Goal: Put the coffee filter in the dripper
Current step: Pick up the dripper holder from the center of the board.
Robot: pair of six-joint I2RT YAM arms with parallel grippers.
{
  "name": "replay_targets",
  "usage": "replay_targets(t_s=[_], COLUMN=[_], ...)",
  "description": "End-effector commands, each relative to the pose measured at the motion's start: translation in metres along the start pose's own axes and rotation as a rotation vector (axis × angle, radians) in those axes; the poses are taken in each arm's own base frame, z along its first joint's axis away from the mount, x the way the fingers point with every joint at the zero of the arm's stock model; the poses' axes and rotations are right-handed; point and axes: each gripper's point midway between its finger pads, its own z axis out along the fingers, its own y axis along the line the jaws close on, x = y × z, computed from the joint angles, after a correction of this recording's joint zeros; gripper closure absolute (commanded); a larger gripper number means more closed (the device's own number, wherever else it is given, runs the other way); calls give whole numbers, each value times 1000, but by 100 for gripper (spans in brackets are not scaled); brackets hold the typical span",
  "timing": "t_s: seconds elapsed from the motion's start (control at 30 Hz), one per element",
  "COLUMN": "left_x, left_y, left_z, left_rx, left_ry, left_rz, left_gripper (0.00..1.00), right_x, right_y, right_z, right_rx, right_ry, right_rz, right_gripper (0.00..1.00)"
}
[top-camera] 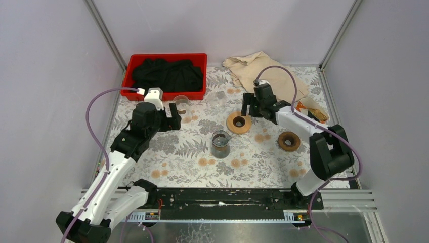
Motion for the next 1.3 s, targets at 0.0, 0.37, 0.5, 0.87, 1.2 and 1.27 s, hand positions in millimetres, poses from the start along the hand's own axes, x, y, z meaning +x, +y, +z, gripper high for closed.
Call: replay_targets(t_s=[0.0, 0.37, 0.5, 0.87, 1.2, 1.27], left_x=[-18, -20, -19, -19, -18, -18], left_y=[-5, -2, -1, -1, 0, -1], left_z=[-1, -2, -1, -1, 1, 2], left_rx=[40, 44, 45, 52, 59, 63], left_ry=[-82, -88, -85, -80, -72, -71], left_rz=[-4, -20, -22, -27, -32, -34], left_gripper=[0, 0, 0, 0, 0, 0], right_x=[-6, 22, 28, 39, 42, 40], right_y=[9, 3, 3, 1, 5, 6], right_z=[12, 38, 44, 58, 60, 56], right_rx=[35, 104, 114, 131, 114, 113], right_ry=[19, 130, 148, 184, 201, 196], right_rz=[-24, -91, -112, -139, -147, -148], right_gripper=[16, 17, 20, 29, 49, 55])
